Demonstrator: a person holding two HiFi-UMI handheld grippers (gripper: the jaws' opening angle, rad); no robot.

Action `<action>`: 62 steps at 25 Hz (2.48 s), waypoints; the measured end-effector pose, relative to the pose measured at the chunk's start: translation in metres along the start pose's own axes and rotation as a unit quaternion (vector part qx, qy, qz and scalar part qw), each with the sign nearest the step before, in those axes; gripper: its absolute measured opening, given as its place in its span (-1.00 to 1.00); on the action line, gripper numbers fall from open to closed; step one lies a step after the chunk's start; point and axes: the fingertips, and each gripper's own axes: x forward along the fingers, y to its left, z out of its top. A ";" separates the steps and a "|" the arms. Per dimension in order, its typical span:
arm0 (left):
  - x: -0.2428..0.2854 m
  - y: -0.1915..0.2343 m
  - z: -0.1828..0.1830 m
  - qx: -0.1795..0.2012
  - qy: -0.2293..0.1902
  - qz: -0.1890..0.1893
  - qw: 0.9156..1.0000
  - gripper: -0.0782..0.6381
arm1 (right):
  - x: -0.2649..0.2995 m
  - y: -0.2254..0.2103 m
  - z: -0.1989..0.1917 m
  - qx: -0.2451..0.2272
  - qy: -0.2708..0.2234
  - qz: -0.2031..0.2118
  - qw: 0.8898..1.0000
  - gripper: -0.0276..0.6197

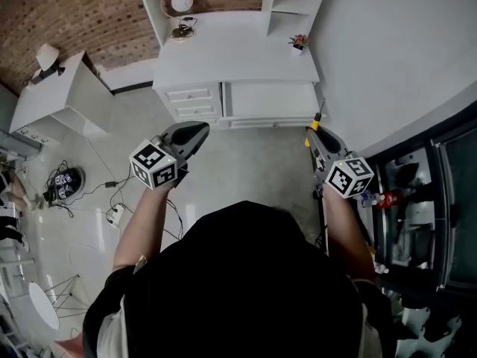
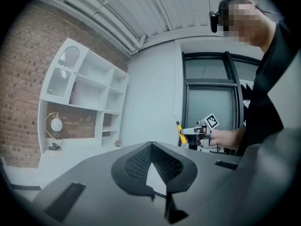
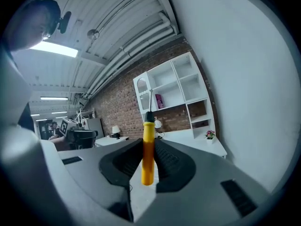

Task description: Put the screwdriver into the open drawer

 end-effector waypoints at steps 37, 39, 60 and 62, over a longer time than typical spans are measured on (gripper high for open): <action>0.068 0.081 0.001 -0.007 0.003 0.008 1.000 -0.74 | 0.093 -0.064 0.010 0.005 0.013 0.014 1.000 -0.65; 0.078 0.087 0.003 -0.008 0.002 0.009 1.000 -0.73 | 0.099 -0.074 0.014 0.005 0.014 0.015 1.000 -0.65; 0.185 0.153 0.016 -0.031 0.018 0.041 0.999 -0.73 | 0.189 -0.189 0.044 -0.006 0.046 0.049 0.998 -0.65; 0.195 0.161 0.017 -0.032 0.018 0.048 0.998 -0.73 | 0.199 -0.201 0.046 -0.005 0.050 0.054 0.997 -0.65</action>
